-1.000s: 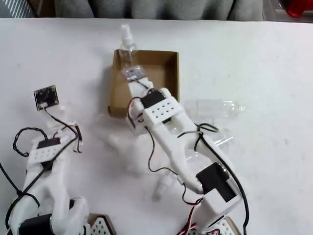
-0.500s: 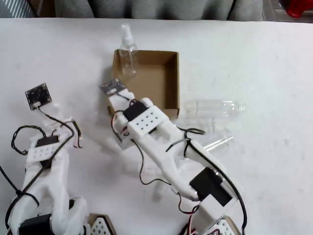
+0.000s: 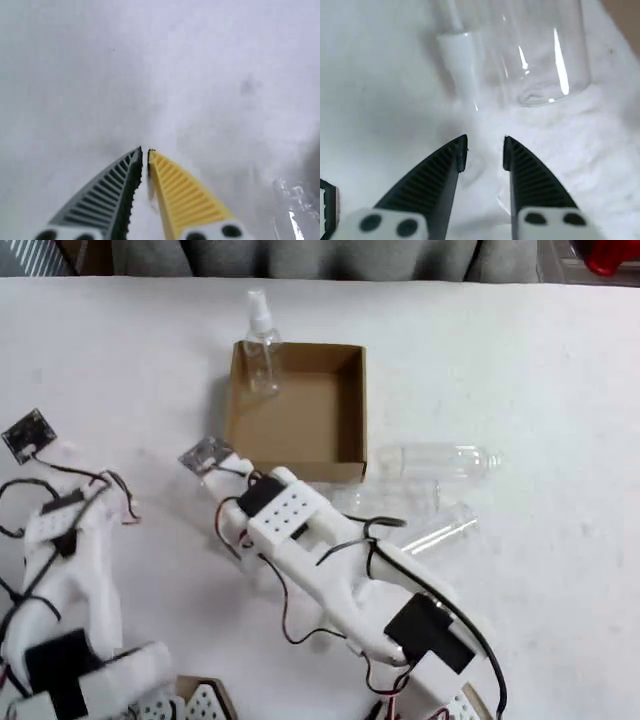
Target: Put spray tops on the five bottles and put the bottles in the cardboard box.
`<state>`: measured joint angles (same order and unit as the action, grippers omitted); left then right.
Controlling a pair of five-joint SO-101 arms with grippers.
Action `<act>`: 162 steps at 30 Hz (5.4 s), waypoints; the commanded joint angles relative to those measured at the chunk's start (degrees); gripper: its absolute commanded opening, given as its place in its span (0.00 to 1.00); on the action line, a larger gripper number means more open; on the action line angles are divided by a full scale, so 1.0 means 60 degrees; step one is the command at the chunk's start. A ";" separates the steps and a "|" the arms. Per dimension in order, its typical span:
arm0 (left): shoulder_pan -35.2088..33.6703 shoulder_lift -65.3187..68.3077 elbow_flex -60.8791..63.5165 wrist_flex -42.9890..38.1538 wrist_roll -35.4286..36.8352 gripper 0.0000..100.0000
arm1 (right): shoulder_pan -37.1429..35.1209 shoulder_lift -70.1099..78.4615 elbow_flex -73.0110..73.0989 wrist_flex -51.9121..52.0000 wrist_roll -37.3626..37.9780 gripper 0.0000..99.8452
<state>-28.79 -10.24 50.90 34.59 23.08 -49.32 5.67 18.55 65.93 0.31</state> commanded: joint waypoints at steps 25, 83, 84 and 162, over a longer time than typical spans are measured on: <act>-0.0388 0.0608 -0.1172 0.0381 0.0513 0.02 | -0.0930 0.0286 0.0161 -0.2571 0.1201 0.11; -0.0330 0.0637 -0.1158 0.0366 0.0484 0.02 | 1.4645 -0.4637 0.1495 0.3993 1.3231 0.02; -0.0330 0.0637 -0.1158 0.0366 0.0484 0.02 | 1.4923 -0.4637 0.1714 0.3714 1.3495 0.02; -0.0081 0.0637 -0.1055 0.0234 -0.0044 0.02 | 1.7253 -0.4740 0.5846 -0.3509 0.6740 0.02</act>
<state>-30.11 -6.55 47.21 36.62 23.34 54.86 -20.88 54.59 44.92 41.98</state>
